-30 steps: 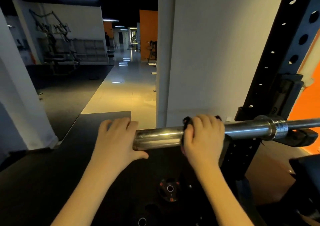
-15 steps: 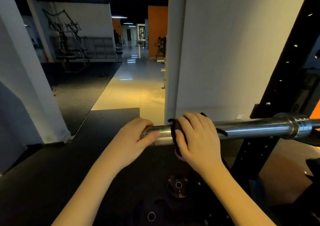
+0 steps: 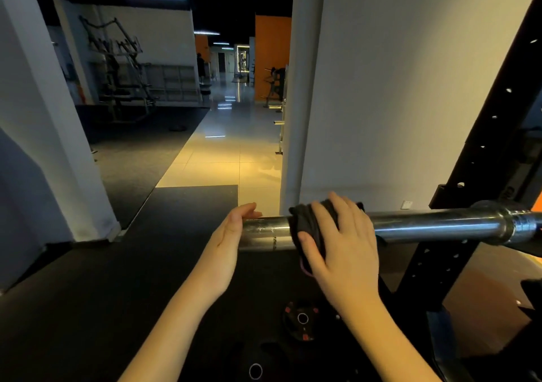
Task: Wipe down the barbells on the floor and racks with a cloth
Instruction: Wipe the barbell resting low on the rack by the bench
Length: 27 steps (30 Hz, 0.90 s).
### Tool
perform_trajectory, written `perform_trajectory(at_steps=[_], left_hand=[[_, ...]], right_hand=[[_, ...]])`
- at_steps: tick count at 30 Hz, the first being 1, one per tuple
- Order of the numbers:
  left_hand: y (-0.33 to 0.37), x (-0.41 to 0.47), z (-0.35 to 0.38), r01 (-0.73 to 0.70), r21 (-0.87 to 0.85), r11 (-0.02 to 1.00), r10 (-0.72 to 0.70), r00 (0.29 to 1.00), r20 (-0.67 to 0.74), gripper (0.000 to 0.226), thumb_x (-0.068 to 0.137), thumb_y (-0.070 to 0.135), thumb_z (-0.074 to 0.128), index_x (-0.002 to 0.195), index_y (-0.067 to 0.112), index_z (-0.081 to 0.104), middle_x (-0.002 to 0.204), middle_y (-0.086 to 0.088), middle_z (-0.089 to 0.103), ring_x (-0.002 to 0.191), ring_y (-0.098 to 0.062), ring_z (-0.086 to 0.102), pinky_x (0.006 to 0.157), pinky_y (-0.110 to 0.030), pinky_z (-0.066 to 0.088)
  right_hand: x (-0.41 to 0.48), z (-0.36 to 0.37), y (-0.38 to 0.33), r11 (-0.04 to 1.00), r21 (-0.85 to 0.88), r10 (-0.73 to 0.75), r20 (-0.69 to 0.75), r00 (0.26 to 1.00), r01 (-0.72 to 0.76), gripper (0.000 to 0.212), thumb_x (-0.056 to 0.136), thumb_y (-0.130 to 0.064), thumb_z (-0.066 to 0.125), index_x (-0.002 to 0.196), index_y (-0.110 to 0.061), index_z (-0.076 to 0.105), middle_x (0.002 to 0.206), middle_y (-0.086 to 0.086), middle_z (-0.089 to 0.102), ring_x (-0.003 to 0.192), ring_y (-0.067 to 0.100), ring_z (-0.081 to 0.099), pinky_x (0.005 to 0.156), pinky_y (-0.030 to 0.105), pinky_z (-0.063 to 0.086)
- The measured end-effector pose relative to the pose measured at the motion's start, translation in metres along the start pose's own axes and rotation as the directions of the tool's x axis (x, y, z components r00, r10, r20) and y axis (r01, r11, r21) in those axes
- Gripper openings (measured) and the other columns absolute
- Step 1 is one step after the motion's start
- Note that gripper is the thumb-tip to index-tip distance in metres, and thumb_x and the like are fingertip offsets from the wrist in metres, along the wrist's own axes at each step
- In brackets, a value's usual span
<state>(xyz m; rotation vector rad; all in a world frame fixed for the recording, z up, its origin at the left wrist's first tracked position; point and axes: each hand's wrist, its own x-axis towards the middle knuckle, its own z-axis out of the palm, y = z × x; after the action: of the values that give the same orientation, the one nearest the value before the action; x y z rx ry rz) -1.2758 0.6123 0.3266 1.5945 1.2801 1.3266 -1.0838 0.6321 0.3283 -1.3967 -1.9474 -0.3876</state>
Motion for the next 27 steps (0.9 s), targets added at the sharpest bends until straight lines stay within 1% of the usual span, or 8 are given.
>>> perform_trajectory(at_steps=[4, 8, 12, 14, 16, 18, 21, 27], left_hand=[[0.005, -0.003, 0.005, 0.042, -0.108, 0.993, -0.040, 0.999, 0.018, 0.097, 0.058, 0.099, 0.022, 0.137, 0.044, 0.038, 0.142, 0.020, 0.042, 0.129, 0.006, 0.037, 0.105, -0.021, 0.031], [0.013, -0.005, 0.001, 0.084, -0.164, 0.983, -0.074, 0.995, 0.068, 0.072, 0.087, 0.074, 0.018, 0.145, 0.033, 0.033, 0.135, 0.022, 0.045, 0.120, 0.014, 0.040, 0.091, -0.007, 0.035], [0.016, -0.002, 0.001, 0.051, 0.105, 0.993, -0.044, 0.996, -0.073, 0.056, 0.096, 0.047, 0.044, 0.147, 0.034, 0.027, 0.147, 0.013, 0.035, 0.137, -0.005, 0.031, 0.111, -0.031, 0.030], [0.025, -0.005, 0.006, -0.088, 0.540, 0.837, 0.244, 0.943, -0.225, 0.053, 0.095, 0.034, 0.048, 0.145, 0.028, 0.033, 0.148, 0.009, 0.035, 0.135, -0.002, 0.027, 0.113, -0.037, 0.026], [0.035, -0.004, 0.020, -0.249, 0.823, 0.511, 0.500, 0.865, -0.049, 0.049, 0.091, 0.038, 0.048, 0.136, 0.020, 0.049, 0.139, 0.002, 0.050, 0.128, -0.010, 0.043, 0.106, -0.041, 0.033], [0.040, 0.002, 0.039, -0.285, 0.900, 0.331, 0.434, 0.893, 0.123, 0.063, 0.082, 0.058, 0.047, 0.128, 0.016, 0.056, 0.124, -0.002, 0.061, 0.113, -0.019, 0.059, 0.096, -0.040, 0.045], [0.050, 0.015, 0.046, -0.278, 0.926, 0.255, 0.289, 0.936, 0.201, 0.075, 0.080, 0.071, 0.038, 0.131, 0.018, 0.048, 0.117, 0.001, 0.059, 0.103, -0.017, 0.059, 0.088, -0.031, 0.045], [0.048, 0.026, 0.018, -0.173, 0.876, 0.451, 0.226, 0.971, 0.075, 0.050, 0.090, 0.058, 0.020, 0.108, 0.028, 0.055, 0.090, 0.012, 0.058, 0.080, -0.004, 0.056, 0.072, -0.023, 0.046]], right_hand=[[-0.006, 0.012, -0.058, 0.996, 0.079, -0.046, 0.052, 0.998, 0.042, 0.056, 0.089, -0.040, 0.042, 0.137, -0.013, 0.048, 0.144, 0.012, 0.045, 0.138, 0.029, 0.031, 0.117, 0.041, 0.010], [0.002, 0.001, -0.058, 0.949, 0.229, -0.259, 0.176, 0.950, 0.217, 0.067, 0.089, -0.045, 0.046, 0.149, -0.023, 0.029, 0.157, 0.001, 0.027, 0.145, 0.018, 0.022, 0.119, 0.037, 0.011], [0.009, -0.034, -0.004, 0.917, 0.387, -0.228, 0.316, 0.921, 0.094, 0.082, 0.080, -0.064, 0.046, 0.148, -0.043, 0.006, 0.159, -0.018, 0.000, 0.146, 0.001, -0.006, 0.117, 0.028, -0.005], [0.015, -0.036, 0.030, 0.986, 0.053, -0.165, 0.419, 0.893, 0.158, 0.097, 0.074, -0.064, 0.061, 0.151, -0.037, 0.008, 0.159, -0.012, 0.009, 0.148, 0.009, 0.001, 0.118, 0.038, -0.008], [0.020, -0.026, 0.043, 0.968, -0.156, -0.120, 0.408, 0.905, 0.198, 0.096, 0.057, -0.046, 0.086, 0.140, -0.025, 0.042, 0.138, 0.003, 0.051, 0.131, 0.026, 0.046, 0.113, 0.050, 0.024], [0.023, -0.011, 0.046, 0.963, -0.186, -0.145, 0.254, 0.956, 0.196, 0.070, 0.043, -0.028, 0.094, 0.104, -0.015, 0.063, 0.092, 0.004, 0.066, 0.086, 0.028, 0.065, 0.082, 0.043, 0.050], [0.032, -0.005, 0.049, 0.947, -0.195, -0.232, 0.138, 0.963, 0.256, 0.052, 0.041, -0.029, 0.094, 0.081, -0.014, 0.064, 0.068, 0.001, 0.061, 0.060, 0.023, 0.060, 0.060, 0.031, 0.047], [0.050, -0.022, 0.052, 0.915, -0.160, -0.297, 0.360, 0.885, 0.372, 0.043, 0.074, -0.046, 0.072, 0.108, -0.028, 0.054, 0.092, -0.009, 0.064, 0.080, 0.012, 0.059, 0.064, 0.024, 0.034]])
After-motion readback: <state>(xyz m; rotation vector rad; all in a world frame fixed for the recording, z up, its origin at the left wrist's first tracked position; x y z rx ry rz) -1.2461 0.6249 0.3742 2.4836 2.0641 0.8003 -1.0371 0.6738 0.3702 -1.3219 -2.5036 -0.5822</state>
